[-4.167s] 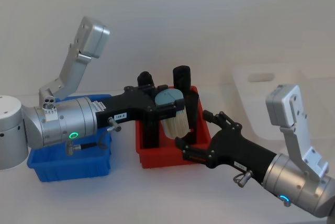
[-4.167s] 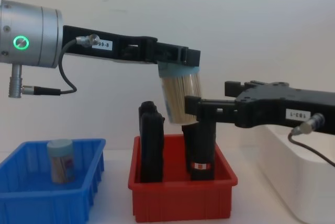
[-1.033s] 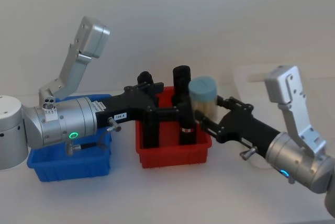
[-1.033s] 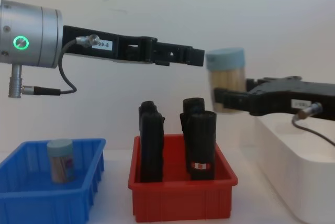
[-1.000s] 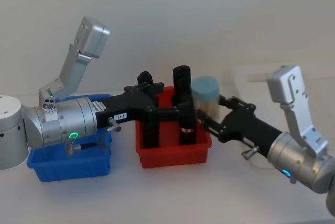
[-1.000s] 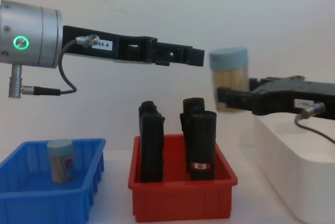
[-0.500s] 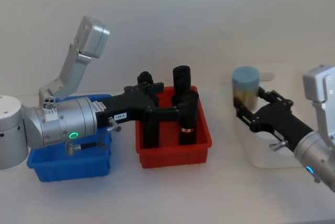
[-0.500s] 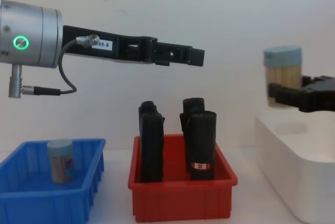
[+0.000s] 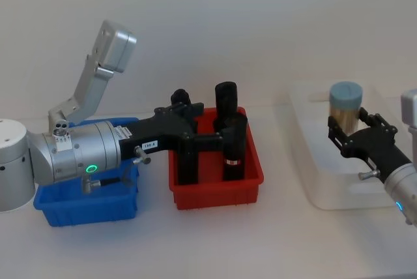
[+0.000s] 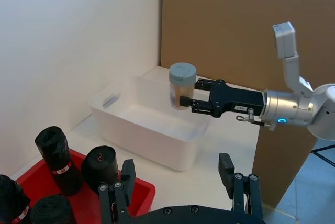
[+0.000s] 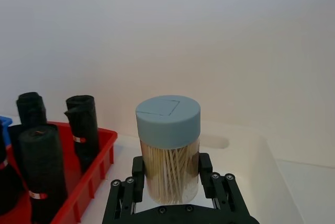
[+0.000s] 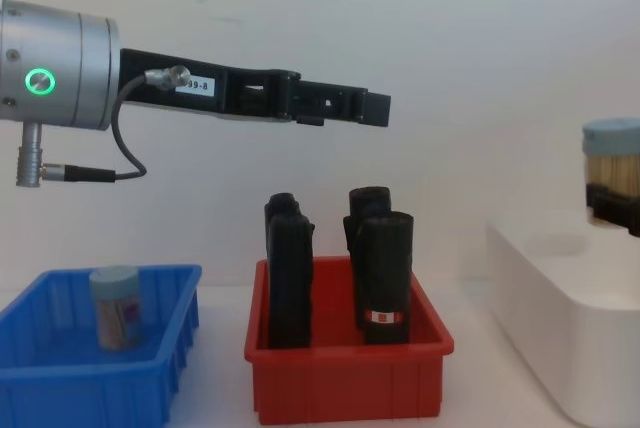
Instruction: Pick the cotton swabs from the blue box and place them into the white box.
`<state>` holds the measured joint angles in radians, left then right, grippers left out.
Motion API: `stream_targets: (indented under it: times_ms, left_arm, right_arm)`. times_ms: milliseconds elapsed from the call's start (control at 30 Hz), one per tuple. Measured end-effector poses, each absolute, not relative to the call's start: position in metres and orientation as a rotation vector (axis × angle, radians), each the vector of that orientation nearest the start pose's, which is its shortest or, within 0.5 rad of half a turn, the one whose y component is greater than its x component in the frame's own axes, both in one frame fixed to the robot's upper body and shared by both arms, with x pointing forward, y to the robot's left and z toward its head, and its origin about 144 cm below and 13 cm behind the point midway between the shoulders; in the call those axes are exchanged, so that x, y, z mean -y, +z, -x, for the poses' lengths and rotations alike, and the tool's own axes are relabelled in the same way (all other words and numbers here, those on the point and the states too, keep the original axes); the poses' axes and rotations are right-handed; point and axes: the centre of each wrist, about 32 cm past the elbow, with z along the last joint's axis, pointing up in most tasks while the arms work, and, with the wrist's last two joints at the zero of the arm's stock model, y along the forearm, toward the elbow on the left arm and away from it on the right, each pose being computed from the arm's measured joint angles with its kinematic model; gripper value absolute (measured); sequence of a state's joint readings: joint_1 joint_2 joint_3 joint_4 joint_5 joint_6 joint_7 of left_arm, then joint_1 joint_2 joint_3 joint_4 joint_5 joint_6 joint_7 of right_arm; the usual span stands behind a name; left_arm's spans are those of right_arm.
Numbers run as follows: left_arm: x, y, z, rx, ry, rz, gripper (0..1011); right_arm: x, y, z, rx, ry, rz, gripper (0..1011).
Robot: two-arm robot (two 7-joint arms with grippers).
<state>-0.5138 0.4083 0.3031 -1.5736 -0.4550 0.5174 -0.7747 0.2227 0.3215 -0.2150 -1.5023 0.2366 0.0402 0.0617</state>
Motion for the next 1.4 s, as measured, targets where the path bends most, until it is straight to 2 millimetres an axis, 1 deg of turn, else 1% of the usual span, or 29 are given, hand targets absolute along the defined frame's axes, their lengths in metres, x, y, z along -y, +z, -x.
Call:
stream_targets:
  times_ms: [233, 600, 767, 900, 1000, 1033, 1200, 1267, 1400]
  left_arm:
    - [-0.256, 1.318, -0.559, -0.082, 0.531, -0.139, 1004]
    - [-0.256, 1.318, -0.559, -0.082, 0.531, -0.139, 1004]
    - [-0.256, 1.318, -0.559, -0.082, 0.531, -0.139, 1004]
    - [-0.256, 1.318, -0.559, -0.082, 0.531, -0.139, 1004]
    - [-0.256, 1.318, -0.559, -0.082, 0.531, -0.139, 1004]
    - [-0.256, 1.318, -0.559, -0.082, 0.531, -0.139, 1004]
    - [-0.256, 1.318, -0.559, -0.082, 0.531, -0.139, 1004]
    - [-0.256, 1.318, -0.559, -0.082, 0.531, -0.139, 1004]
    - [-0.256, 1.318, -0.559, -0.082, 0.531, -0.139, 1004]
  right_arm:
    - [0.267, 1.178, -0.533, 0.116, -1.377, 0.065, 622]
    - [0.266, 1.165, -0.549, 0.104, -1.39, 0.08, 623]
    - [0.265, 1.162, -0.553, 0.099, -1.388, 0.085, 622]
    - [0.265, 1.16, -0.556, 0.098, -1.388, 0.088, 692]
    - [0.265, 1.159, -0.558, 0.098, -1.388, 0.09, 806]
    - [0.265, 1.159, -0.558, 0.098, -1.388, 0.09, 806]
    - [0.265, 1.158, -0.559, 0.098, -1.387, 0.091, 957]
    - [0.265, 1.158, -0.559, 0.098, -1.387, 0.091, 1000]
    - [0.265, 1.157, -0.56, 0.1, -1.387, 0.089, 1001]
